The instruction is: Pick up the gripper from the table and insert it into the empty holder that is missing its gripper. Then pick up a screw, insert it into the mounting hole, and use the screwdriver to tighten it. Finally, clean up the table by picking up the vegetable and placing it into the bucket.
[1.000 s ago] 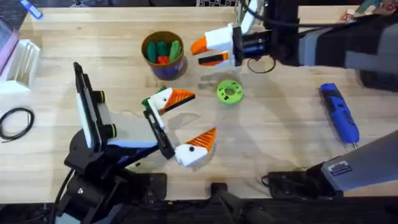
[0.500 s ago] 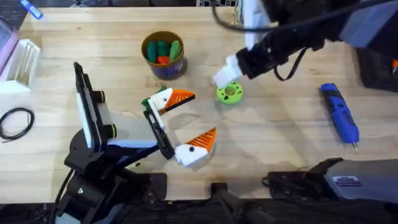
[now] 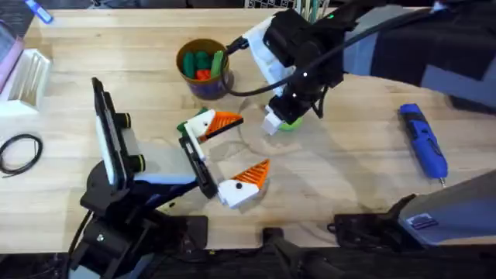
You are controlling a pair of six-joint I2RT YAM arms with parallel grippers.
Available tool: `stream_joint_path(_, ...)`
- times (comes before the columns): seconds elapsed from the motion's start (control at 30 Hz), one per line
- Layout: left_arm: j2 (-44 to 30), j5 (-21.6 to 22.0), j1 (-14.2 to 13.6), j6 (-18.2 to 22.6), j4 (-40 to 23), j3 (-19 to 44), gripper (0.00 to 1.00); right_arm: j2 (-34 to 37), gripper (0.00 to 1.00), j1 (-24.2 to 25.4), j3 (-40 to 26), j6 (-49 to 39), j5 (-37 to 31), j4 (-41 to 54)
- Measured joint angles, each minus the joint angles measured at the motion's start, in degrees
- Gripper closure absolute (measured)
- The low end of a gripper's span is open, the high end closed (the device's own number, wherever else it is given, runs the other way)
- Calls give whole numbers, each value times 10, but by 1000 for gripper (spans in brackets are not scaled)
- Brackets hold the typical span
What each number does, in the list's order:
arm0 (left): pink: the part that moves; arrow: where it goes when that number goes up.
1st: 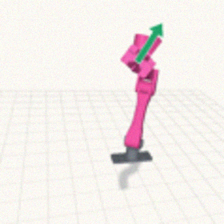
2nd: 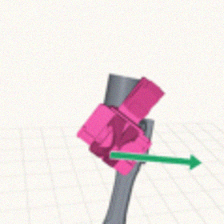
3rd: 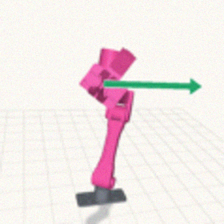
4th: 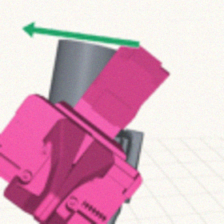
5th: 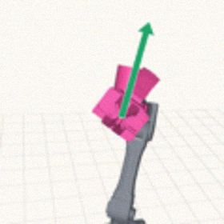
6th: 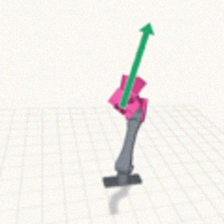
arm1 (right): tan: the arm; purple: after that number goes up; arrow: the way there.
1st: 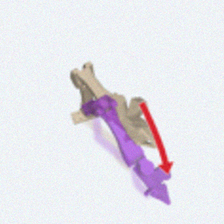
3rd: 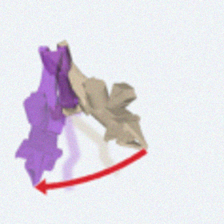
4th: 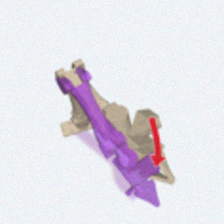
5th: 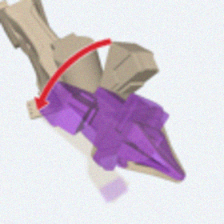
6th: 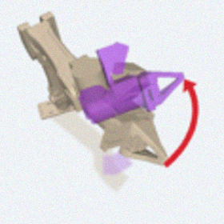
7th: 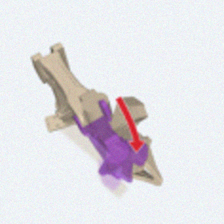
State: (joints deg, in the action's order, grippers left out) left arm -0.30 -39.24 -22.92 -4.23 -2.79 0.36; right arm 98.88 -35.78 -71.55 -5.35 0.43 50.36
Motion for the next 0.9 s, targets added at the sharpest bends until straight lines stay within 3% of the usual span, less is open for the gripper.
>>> stream_joint_path(0.1,0,0,0,0,0,0,14,8,491,0,0,5,-6,-9)
stream_joint_path(0.37,0,0,0,0,0,0,14,8,556,0,0,13,-8,-11)
stream_joint_path(0.53,0,0,0,0,0,0,14,20,690,0,0,18,-6,-10)
stream_joint_path(0.67,0,0,0,0,0,0,14,28,709,0,0,19,-6,-11)
stream_joint_path(0.73,0,0,0,0,0,0,14,28,787,0,0,19,-6,-11)
stream_joint_path(0.8,0,0,0,0,0,0,14,28,946,0,0,21,-5,-11)
stream_joint_path(0.9,0,0,0,0,0,0,14,28,993,0,0,22,-6,-12)
